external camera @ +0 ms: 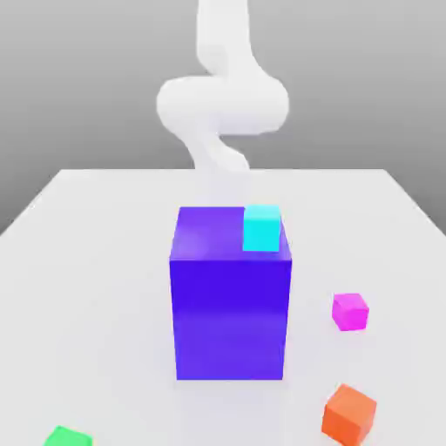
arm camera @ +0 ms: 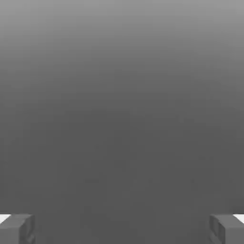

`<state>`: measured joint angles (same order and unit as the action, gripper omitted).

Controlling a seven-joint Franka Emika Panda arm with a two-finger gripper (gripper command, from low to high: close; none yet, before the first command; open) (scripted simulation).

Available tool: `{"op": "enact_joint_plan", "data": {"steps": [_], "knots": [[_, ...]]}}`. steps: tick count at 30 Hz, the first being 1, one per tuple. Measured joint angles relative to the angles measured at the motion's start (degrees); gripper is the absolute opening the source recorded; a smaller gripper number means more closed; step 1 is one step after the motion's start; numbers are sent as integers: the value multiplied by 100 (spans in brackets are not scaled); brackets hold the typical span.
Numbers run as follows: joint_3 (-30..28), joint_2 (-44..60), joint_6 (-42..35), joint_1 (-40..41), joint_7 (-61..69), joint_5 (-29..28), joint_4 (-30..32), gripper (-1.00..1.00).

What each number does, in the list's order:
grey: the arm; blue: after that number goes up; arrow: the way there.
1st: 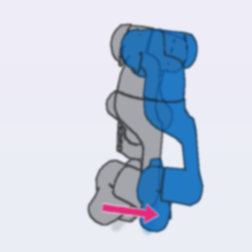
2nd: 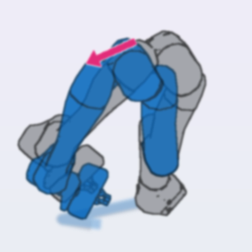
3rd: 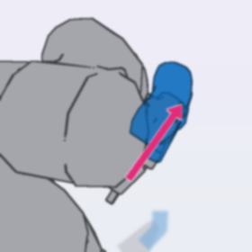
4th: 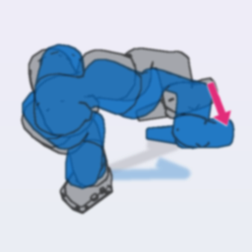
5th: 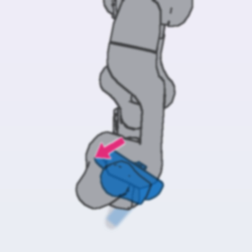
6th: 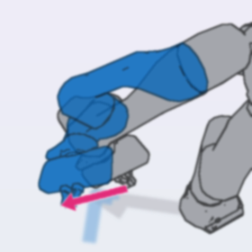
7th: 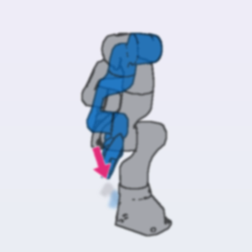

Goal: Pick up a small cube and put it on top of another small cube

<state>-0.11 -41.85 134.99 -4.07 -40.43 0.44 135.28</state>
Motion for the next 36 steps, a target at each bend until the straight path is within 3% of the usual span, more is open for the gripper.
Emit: {"op": "enact_joint_plan", "data": {"steps": [11,20,28,29,36], "knots": [[121,2120,1642,-2002,2784,222,1735,0],[608,3772,2937,-3202,4781,140,3108,0],[136,5406,4257,-3708,4612,-460,3007,0],[65,5592,4411,-3781,4601,-465,2974,-100],[42,5628,4431,-3800,4582,-487,2968,-100]]}}
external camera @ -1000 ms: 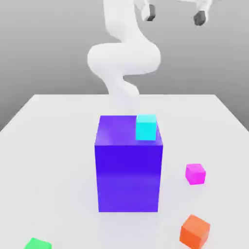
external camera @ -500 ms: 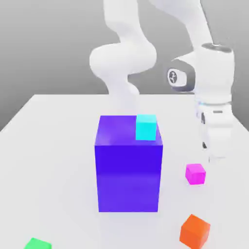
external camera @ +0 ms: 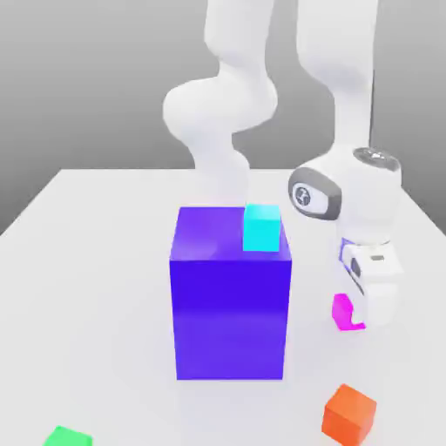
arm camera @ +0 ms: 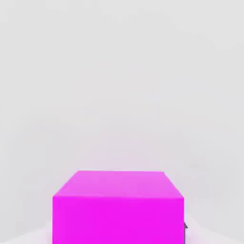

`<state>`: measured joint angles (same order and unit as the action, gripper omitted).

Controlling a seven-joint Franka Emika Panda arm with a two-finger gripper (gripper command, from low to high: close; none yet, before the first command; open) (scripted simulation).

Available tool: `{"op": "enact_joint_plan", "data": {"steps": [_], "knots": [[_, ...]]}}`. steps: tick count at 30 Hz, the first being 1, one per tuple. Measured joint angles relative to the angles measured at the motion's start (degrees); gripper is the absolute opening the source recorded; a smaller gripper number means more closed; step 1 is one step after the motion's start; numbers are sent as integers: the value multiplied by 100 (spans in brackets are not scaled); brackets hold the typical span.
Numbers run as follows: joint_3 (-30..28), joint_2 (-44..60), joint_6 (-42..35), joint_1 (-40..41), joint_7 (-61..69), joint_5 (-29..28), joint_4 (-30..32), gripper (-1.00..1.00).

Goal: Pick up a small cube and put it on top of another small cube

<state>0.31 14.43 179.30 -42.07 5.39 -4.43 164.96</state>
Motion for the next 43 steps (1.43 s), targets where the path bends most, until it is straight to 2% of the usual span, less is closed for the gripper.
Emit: {"op": "enact_joint_plan", "data": {"steps": [5,9,21,31,33,35,38,39,43], "knots": [[256,-890,-724,193,202,261,165,-100],[222,-1591,-1361,143,363,424,179,-100],[-896,-633,-2964,2104,960,1152,-2178,-100],[-1985,358,-3796,3551,1085,1763,-3831,-100],[-2187,491,-3899,3801,1070,1826,-4119,-100],[-2307,608,-3753,3855,933,1812,-4119,-100],[-2127,1148,-3263,4032,1093,2119,-4153,-100],[-2057,1299,-3134,4090,1153,2211,-4166,100],[-2057,1299,-3134,4090,1153,2211,-4166,100]]}}
